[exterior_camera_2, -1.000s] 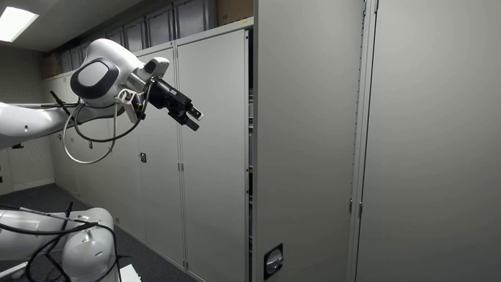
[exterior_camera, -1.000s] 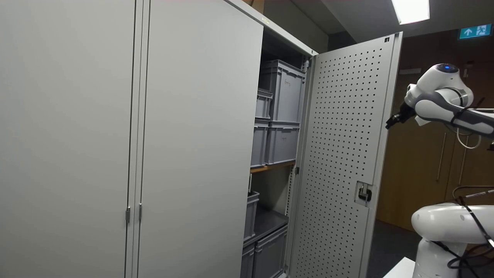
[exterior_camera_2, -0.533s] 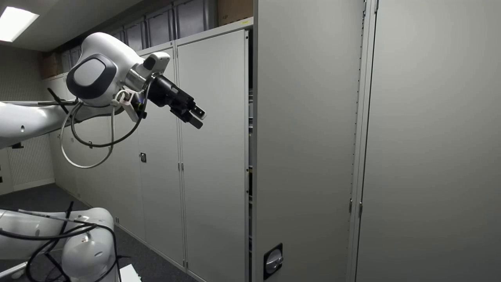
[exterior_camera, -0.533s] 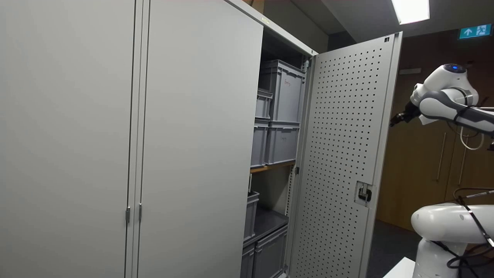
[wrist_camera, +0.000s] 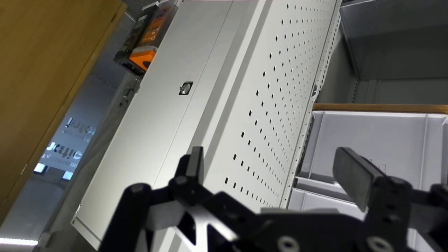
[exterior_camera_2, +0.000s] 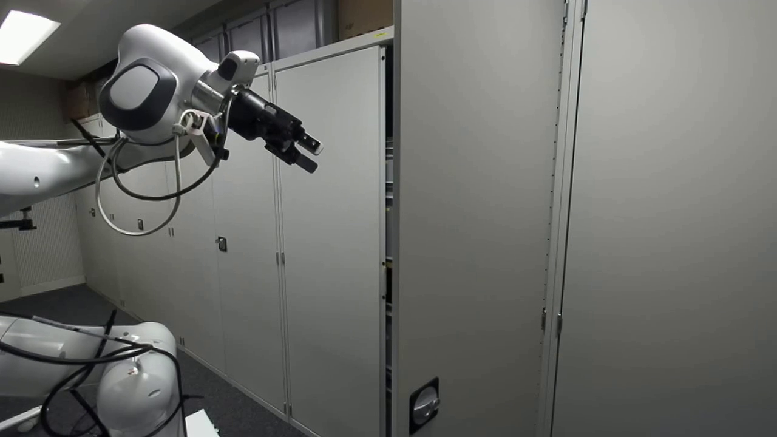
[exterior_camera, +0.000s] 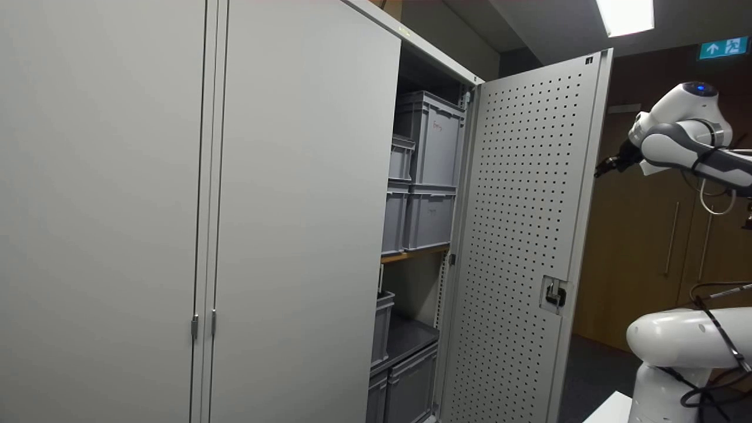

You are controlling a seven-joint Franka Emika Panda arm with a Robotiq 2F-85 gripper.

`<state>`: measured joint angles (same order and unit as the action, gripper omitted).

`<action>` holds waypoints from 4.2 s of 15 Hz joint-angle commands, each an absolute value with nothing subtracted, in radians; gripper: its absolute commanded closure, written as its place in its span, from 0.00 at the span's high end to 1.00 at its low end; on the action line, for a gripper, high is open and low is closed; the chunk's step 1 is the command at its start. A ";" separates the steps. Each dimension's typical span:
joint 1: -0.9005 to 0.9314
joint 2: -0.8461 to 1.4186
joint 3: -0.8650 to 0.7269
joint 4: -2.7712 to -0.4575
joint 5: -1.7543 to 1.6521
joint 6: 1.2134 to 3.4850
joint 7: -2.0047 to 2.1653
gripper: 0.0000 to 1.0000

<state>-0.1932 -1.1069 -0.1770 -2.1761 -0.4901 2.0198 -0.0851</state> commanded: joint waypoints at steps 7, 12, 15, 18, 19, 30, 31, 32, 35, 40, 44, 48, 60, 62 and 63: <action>-0.123 -1.064 -0.315 -2.096 -0.350 2.092 -0.135 1.00; -0.115 -1.050 -0.372 -2.055 -0.285 2.070 -0.167 1.00; -0.111 -1.035 -0.391 -2.011 -0.254 2.057 -0.179 1.00; -0.110 -1.012 -0.403 -1.964 -0.230 2.047 -0.185 1.00; -0.110 -1.004 -0.406 -1.952 -0.221 2.043 -0.186 1.00; -0.108 -1.026 -0.398 -1.988 -0.185 2.064 -0.189 1.00; -0.108 -1.026 -0.398 -1.988 -0.185 2.064 -0.189 1.00; -0.108 -1.026 -0.398 -1.988 -0.185 2.064 -0.189 1.00; -0.108 -1.026 -0.398 -1.988 -0.185 2.064 -0.189 1.00; -0.108 -1.026 -0.398 -1.988 -0.185 2.064 -0.189 1.00; -0.108 -1.026 -0.398 -1.988 -0.185 2.064 -0.189 1.00; -0.108 -1.026 -0.398 -1.988 -0.185 2.064 -0.189 1.00; -0.108 -1.026 -0.398 -1.988 -0.185 2.064 -0.189 1.00; -0.108 -1.026 -0.398 -1.988 -0.185 2.064 -0.189 1.00; -0.108 -1.026 -0.398 -1.988 -0.185 2.064 -0.189 1.00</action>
<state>-0.0896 -1.0344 -0.4005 -1.9897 -0.2054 2.0629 -0.1740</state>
